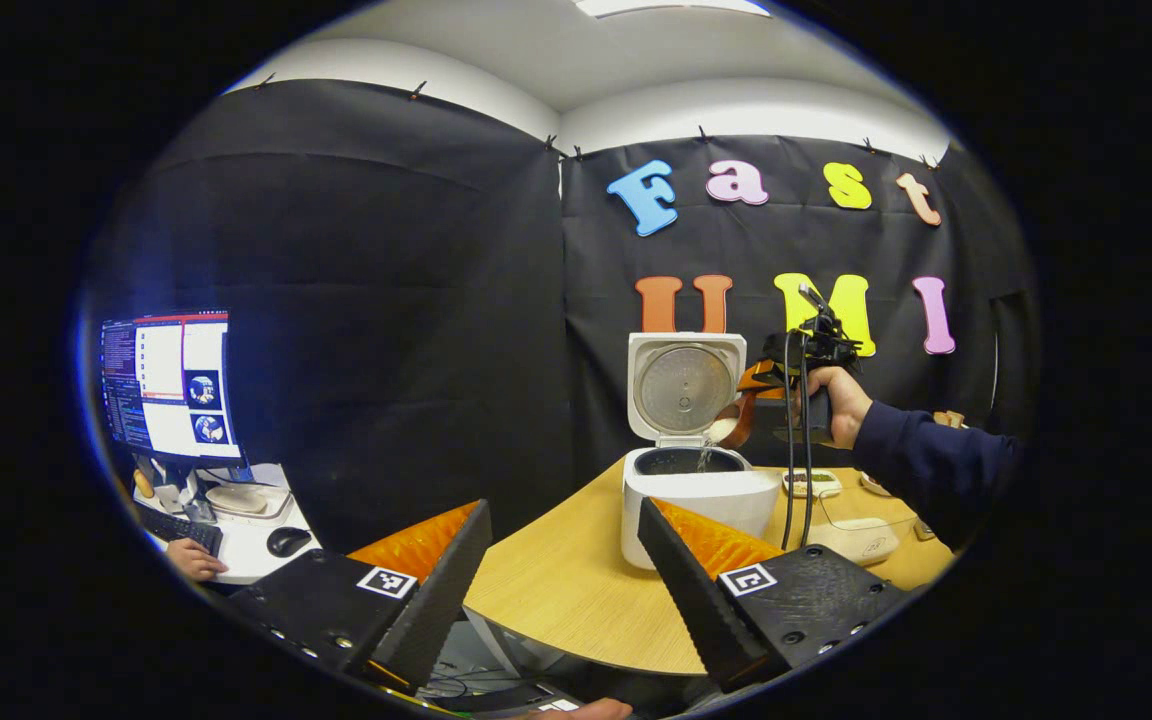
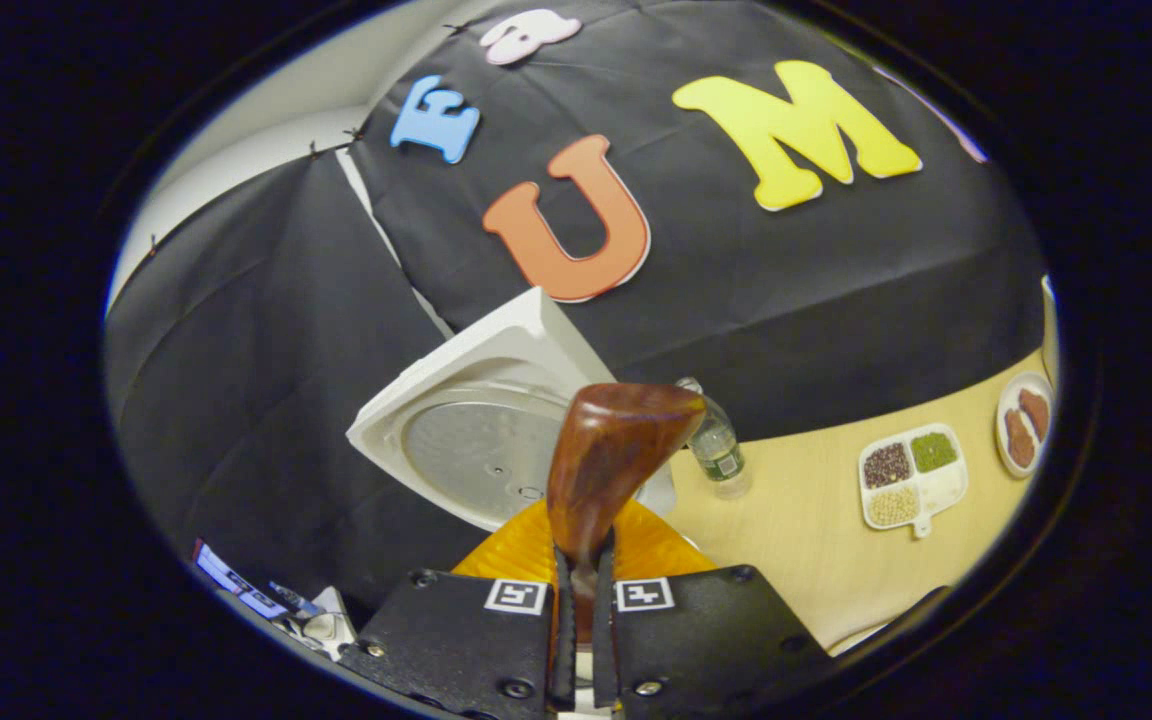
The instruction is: Close the left gripper, press the button to open the rice cooker; take a wooden spoon from the chopstick holder with the right hand, scoop a spoonful of rice and pour it into the rice cooker, then put the wooden spoon back into the chopstick holder.
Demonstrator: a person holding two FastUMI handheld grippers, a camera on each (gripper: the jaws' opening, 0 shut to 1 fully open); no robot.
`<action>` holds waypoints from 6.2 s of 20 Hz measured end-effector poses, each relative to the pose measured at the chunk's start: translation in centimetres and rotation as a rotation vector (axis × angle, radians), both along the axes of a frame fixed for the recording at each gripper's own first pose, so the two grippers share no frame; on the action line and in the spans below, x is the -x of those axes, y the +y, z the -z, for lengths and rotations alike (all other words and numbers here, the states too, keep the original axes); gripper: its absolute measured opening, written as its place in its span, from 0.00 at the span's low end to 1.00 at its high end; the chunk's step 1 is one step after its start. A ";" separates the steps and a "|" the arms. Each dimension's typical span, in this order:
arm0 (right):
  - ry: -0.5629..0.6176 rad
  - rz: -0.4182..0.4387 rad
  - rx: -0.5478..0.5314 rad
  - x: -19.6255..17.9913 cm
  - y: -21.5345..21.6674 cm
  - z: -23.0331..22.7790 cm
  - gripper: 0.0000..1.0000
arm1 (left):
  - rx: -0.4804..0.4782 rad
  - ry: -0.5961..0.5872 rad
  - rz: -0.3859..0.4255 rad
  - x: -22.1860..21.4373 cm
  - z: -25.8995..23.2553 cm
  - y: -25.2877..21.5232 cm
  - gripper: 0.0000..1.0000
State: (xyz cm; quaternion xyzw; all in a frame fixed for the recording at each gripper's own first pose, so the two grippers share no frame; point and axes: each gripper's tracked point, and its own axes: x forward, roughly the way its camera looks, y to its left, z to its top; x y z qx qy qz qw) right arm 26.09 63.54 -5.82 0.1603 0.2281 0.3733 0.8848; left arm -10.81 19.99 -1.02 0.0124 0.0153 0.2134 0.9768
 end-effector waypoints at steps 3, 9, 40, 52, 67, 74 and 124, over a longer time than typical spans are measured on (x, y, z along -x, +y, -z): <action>-0.111 -0.015 0.068 1.0 0.7 -0.4 0.12 | 0.003 -0.005 0.006 0.3 0.1 -0.1 0.94; -0.459 -0.037 0.240 2.2 1.1 -1.7 0.12 | 0.008 -0.008 -0.005 0.8 0.3 0.3 0.94; -0.727 0.002 0.289 11.2 -20.8 -9.1 0.14 | -0.046 -0.061 0.122 -3.3 -1.5 -8.0 0.94; -0.673 0.318 0.281 12.5 -41.2 -7.8 0.16 | -0.076 -0.100 0.251 -10.3 -2.8 -15.8 0.95; -0.366 0.530 0.263 5.5 -53.6 2.3 0.17 | -0.114 -0.067 0.261 -13.7 -2.3 -18.3 0.95; -0.280 0.563 0.257 2.0 -54.4 6.6 0.18 | -0.098 -0.039 0.279 -15.8 -1.6 -18.5 0.95; -0.655 0.656 0.262 13.9 -57.8 -11.7 1.00 | -0.024 -0.096 0.355 -42.4 -20.1 -6.2 0.93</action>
